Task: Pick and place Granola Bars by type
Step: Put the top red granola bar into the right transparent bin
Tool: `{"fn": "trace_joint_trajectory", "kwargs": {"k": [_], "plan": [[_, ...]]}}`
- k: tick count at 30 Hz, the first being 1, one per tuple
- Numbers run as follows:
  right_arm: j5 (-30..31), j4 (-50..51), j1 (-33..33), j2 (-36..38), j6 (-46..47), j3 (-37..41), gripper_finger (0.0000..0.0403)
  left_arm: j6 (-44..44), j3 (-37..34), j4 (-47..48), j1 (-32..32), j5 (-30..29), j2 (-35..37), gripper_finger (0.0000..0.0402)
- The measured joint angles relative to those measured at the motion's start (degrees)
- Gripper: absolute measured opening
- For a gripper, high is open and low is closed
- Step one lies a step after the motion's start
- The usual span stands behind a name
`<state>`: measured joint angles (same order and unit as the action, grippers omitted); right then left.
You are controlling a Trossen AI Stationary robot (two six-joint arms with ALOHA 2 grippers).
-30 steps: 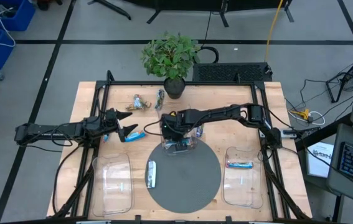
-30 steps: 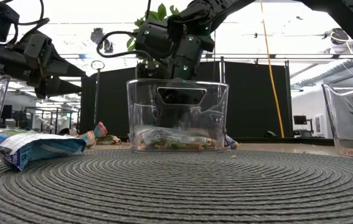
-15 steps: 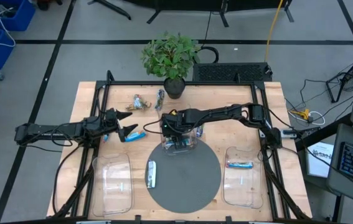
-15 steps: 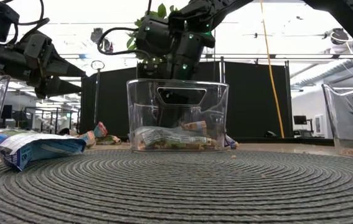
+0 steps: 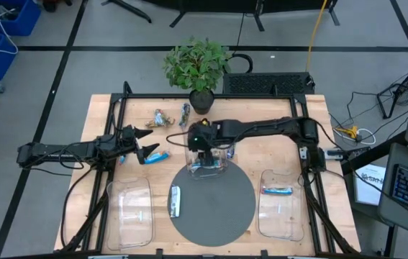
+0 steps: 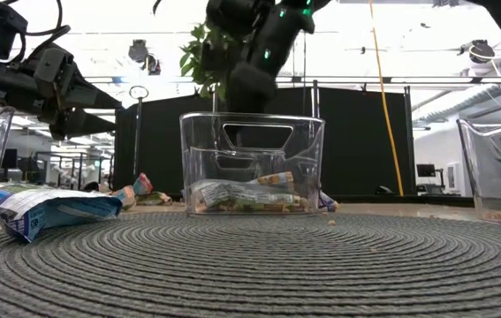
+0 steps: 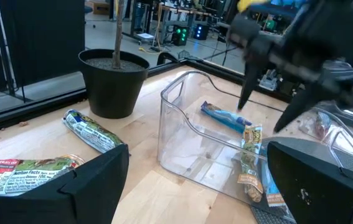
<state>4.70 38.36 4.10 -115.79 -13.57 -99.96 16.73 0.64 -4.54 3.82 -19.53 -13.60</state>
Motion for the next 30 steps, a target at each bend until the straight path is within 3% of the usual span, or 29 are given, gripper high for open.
{"fn": "trace_joint_trajectory", "kwargs": {"k": [14, 23, 30], "plan": [[0.16, -8.41, -0.09, 10.19, 10.16, 0.00, 0.0249, 0.00, 0.00, 0.00, 0.00, 0.01, -0.01, 0.0379], [0.10, -13.89, -0.16, 11.08, 13.09, 0.00, 0.0251, 4.26, 0.00, -0.07, 0.02, -0.05, -0.01, 0.0379], [1.51, -14.37, -0.48, 11.17, 13.54, 0.00, 0.0251, 0.46, 0.71, 0.06, 0.02, 2.31, -0.05, 0.0379]]}}
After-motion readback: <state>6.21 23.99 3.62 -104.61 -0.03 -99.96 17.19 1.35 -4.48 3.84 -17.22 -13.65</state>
